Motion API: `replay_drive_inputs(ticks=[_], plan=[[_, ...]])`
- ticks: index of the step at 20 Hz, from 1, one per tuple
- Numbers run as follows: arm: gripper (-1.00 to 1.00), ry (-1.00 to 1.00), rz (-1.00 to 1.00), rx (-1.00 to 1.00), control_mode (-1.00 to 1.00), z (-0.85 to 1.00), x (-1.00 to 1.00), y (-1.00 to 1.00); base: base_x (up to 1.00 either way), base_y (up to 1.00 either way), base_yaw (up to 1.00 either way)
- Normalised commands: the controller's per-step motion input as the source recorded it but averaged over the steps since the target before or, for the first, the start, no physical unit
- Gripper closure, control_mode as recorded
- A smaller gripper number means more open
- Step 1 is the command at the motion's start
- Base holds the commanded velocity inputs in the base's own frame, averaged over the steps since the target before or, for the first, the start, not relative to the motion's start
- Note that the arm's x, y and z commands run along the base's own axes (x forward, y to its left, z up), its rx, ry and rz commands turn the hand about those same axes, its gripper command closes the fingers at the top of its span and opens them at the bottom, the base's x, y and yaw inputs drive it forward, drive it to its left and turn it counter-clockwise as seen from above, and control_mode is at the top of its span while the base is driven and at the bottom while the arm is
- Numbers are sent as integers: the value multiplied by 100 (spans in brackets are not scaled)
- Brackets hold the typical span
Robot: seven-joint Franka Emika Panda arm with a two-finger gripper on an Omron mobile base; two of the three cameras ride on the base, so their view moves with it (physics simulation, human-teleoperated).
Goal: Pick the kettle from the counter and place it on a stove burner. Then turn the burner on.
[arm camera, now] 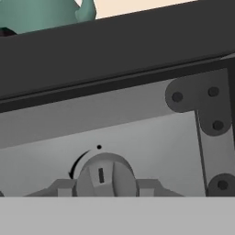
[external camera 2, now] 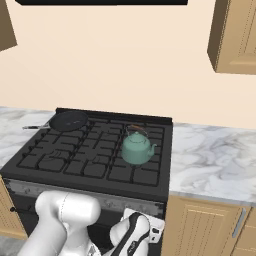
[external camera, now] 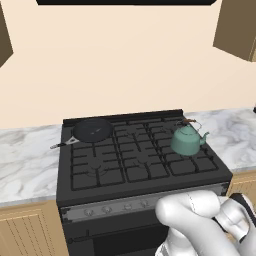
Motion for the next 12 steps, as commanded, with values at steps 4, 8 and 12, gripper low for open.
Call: replay_drive_inputs(ticks=[4, 8, 12], plan=[[100, -7, 9, -1, -100, 6, 0, 4, 0, 0, 0], [100, -9, 33, -6, -100, 1, 0, 22, 0, 0, 0], [100, -16, 78, -12, -100, 0, 0, 17, 0, 0, 0]])
